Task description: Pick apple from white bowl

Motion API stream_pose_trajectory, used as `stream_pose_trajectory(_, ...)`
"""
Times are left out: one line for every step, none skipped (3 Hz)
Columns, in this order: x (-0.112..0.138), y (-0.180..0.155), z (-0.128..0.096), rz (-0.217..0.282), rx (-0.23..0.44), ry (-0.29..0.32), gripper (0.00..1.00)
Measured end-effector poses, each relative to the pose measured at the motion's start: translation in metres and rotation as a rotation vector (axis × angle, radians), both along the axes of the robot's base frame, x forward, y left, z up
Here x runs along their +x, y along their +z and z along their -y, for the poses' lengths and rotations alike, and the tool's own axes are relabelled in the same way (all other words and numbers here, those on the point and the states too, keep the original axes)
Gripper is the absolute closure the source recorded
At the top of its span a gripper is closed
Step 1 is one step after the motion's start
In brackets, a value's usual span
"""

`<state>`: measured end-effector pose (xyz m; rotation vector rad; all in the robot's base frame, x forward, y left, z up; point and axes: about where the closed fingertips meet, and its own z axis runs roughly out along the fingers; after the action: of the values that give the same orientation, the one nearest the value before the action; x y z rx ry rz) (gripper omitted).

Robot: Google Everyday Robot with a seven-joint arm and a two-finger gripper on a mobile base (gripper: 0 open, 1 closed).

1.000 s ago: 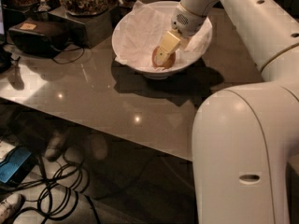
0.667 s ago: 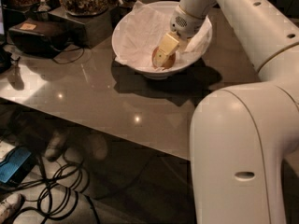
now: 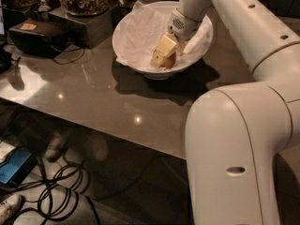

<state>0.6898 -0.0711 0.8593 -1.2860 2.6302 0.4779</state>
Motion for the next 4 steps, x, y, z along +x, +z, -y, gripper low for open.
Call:
stream_pose_trajectory(0.0010, -0.0022, -0.0010, 0.000, -0.003, 0.001, 0.32)
stream_pose_trajectory(0.0010, -0.0022, -0.0010, 0.000, -0.003, 0.001, 0.55)
stream_pose_trajectory(0.0010, -0.0022, -0.0010, 0.000, -0.003, 0.001, 0.78)
stream_pose_trajectory(0.0084, -0.0021, -0.0053, 0.031, 0.005, -0.003, 0.99)
